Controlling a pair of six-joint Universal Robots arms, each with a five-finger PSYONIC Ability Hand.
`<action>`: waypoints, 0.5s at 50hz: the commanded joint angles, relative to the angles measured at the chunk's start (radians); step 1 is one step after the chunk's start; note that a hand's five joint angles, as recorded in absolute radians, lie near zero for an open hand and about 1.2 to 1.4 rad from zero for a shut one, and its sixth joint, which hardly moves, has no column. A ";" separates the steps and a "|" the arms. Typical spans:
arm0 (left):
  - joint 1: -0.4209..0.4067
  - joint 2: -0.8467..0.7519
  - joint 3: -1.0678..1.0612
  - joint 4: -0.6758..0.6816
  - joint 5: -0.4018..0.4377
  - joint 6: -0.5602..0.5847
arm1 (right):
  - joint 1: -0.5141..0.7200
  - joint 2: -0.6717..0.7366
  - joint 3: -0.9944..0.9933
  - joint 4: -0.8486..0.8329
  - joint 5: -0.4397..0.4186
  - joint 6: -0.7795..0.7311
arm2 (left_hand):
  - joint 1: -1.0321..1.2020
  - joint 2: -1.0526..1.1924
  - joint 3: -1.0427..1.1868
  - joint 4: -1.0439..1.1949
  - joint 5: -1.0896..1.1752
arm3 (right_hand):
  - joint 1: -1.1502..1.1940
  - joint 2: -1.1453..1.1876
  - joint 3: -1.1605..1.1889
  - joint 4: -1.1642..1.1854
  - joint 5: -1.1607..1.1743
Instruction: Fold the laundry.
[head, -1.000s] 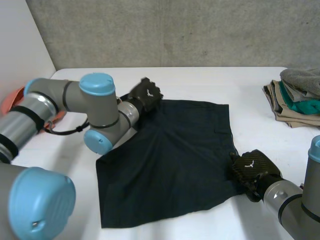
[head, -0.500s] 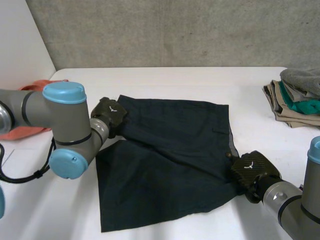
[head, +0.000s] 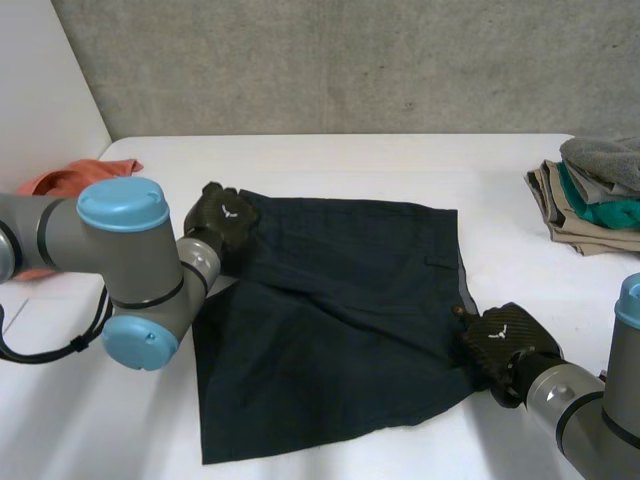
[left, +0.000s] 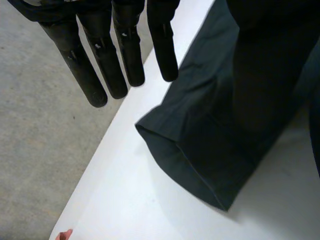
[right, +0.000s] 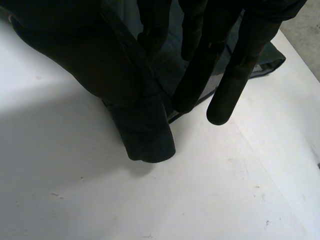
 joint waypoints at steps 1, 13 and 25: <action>0.027 -0.021 -0.033 -0.015 -0.005 0.081 | -0.006 0.000 -0.009 0.000 0.005 0.002 | 0.774 0.781 0.777 0.790 0.794 | 0.291 1.060 0.196 0.197 0.208; 0.013 0.189 -0.167 -0.023 -0.029 0.030 | -0.019 -0.009 -0.021 0.012 0.014 0.051 | -0.182 -0.175 -0.178 -0.165 -0.161 | 0.291 1.060 0.196 0.197 0.208; -0.059 0.622 -0.578 -0.040 -0.023 -0.221 | -0.019 -0.014 -0.072 0.026 0.005 0.313 | -0.194 -0.187 -0.190 -0.177 -0.173 | 0.291 1.060 0.196 0.197 0.208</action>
